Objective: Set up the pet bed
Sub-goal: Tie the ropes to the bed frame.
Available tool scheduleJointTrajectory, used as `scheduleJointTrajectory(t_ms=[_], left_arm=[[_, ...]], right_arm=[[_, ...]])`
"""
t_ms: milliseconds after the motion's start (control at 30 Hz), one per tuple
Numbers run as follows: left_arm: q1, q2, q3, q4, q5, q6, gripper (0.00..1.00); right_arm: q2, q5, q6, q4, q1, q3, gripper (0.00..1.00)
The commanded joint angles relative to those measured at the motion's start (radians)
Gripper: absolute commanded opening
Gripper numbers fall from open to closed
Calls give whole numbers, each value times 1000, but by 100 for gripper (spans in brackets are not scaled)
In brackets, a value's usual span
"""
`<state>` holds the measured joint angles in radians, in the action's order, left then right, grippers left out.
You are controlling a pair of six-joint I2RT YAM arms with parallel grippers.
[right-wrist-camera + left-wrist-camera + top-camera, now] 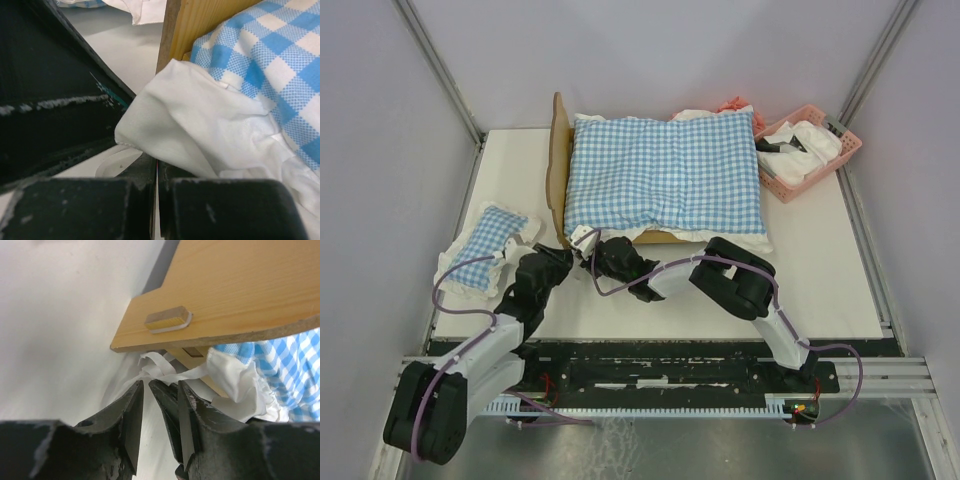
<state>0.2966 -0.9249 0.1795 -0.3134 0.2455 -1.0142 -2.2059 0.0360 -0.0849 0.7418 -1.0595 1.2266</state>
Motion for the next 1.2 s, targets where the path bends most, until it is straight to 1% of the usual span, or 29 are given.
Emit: scheduleJointTrajectory(t_ms=[0,100,167,233,367,433,533,633,800,1167], left_arm=[[-2,55,33,112,123,-138,41],[-2,56,45,168,166,-234,43],[-4,41,56,172,172,-267,44],[-6,16,66,162,163,-303,45],[-12,-30,69,92,138,-365,46],[-14,-47,55,4,118,-365,46],[-15,-59,49,-38,112,-361,46],[-16,-67,47,-40,129,-371,47],[-19,-78,36,-35,135,-448,47],[-22,-161,47,-37,108,-535,47]], right_arm=[[11,-13,-16,27,-5,40,2],[12,-11,-24,28,-4,38,2],[14,-7,-30,28,-4,37,2],[14,-8,-32,28,-4,36,2],[12,-13,-30,27,-5,41,2],[11,-13,-29,28,-4,41,2],[12,-16,-29,30,-4,39,2],[12,-18,-28,33,-4,39,2],[10,-21,-30,36,-4,41,2],[5,-30,-29,38,-4,47,2]])
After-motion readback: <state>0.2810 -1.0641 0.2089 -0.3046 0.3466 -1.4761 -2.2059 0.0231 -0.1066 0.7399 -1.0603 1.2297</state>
